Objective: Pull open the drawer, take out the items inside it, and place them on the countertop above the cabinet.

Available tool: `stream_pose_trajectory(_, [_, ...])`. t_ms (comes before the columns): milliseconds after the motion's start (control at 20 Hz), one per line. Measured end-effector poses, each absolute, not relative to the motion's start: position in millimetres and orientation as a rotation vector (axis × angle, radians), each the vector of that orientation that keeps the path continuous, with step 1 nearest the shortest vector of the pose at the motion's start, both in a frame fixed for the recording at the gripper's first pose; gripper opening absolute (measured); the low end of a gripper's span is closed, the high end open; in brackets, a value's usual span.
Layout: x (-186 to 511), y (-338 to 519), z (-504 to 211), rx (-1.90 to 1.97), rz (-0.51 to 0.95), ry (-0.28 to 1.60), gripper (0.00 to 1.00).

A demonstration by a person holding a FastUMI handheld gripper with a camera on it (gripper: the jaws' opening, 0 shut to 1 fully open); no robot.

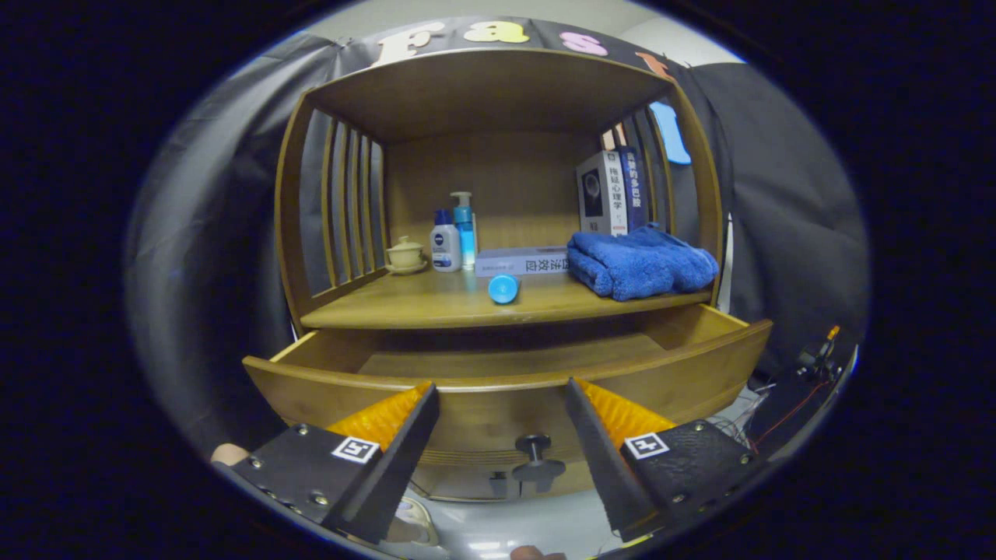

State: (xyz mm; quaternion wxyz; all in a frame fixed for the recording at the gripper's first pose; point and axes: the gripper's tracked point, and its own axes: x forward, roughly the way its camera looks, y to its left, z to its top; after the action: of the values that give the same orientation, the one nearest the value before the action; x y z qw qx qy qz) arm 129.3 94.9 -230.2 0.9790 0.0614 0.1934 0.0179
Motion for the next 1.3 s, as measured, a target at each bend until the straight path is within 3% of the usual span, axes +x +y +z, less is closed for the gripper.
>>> stream_pose_trajectory(1300, [213,115,-239,0.045,-0.056,0.394,0.97])
